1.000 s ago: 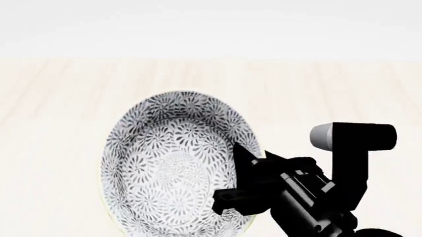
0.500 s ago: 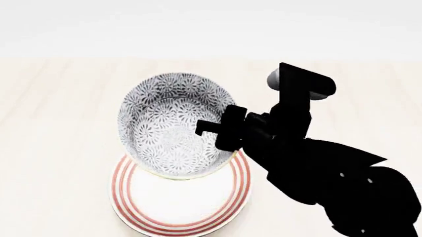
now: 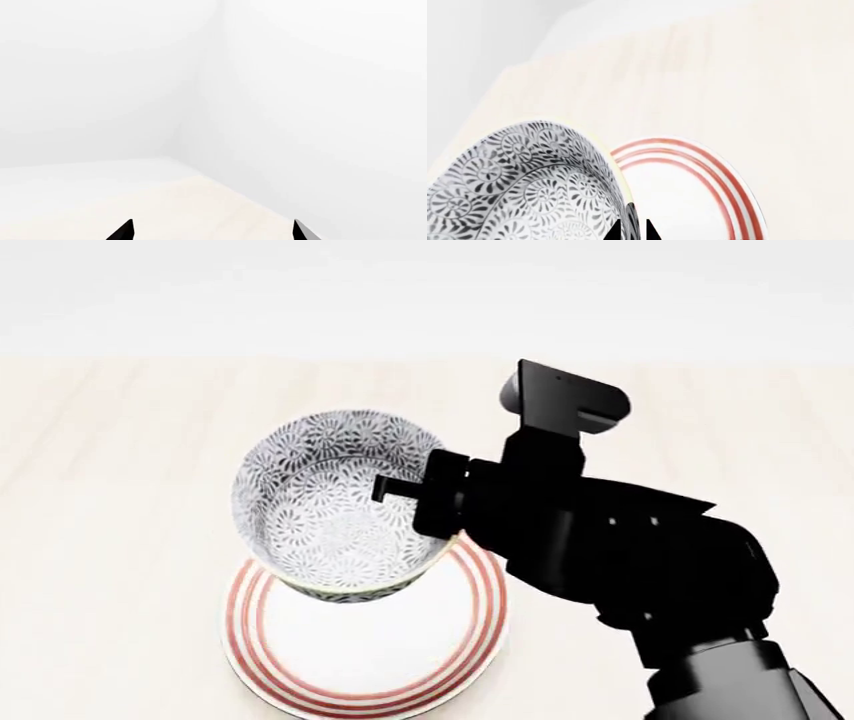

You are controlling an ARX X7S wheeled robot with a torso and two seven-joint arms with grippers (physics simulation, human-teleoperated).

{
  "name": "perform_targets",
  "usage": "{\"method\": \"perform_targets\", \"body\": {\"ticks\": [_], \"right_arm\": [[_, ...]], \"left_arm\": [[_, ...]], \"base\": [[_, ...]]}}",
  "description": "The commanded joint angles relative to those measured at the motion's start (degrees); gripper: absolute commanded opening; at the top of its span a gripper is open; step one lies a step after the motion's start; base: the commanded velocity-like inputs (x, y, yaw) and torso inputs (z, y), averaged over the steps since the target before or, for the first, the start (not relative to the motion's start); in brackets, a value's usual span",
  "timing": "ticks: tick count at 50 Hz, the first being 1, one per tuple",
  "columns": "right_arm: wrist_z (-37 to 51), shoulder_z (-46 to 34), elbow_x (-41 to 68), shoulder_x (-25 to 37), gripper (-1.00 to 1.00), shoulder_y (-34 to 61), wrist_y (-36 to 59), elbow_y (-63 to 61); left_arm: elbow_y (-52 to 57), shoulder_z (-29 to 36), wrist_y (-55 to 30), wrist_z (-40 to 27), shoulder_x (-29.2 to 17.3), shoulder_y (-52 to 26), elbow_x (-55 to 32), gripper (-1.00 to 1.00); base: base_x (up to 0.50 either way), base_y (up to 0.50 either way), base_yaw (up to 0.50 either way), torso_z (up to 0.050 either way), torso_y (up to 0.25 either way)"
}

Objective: Put the bowl on the plate.

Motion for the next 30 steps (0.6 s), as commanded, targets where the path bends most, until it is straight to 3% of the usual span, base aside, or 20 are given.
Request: {"method": "perform_targets", "body": {"ticks": [1,14,22,30], "right_arm": [[-0.86,-0.28,-0.22,-0.46,-1.00,1.09,0.57,0.30],[-16.13,-4.74,-6.26,-8.53,-1.00,9.18,-4.54,28.52],[-16.13,0.00,-10.91,-9.03,-1.00,7.68,-4.02,29.04],[-17.18,10.48,-22.18,-10.16,-1.00,6.31,-3.16,29.06]], "left_arm": [[-0.30,0.41,0.33,-0.05,-0.02,-0.14,0.12,1.00],[0.25,0.14,0.21,-0.33,-0.65,0.32,-0.41,1.00],[0.89,0.26,0.45,-0.33,-0.74,0.89,-0.34,1.00],[1.50,0.06,0.90,-0.38,-0.70,1.72,-0.50,1.00]], "base": [[0.00,0.00,0.00,0.000,0.000],[0.00,0.00,0.00,0.000,0.000],[0.00,0.00,0.00,0.000,0.000],[0.00,0.00,0.00,0.000,0.001]]}}
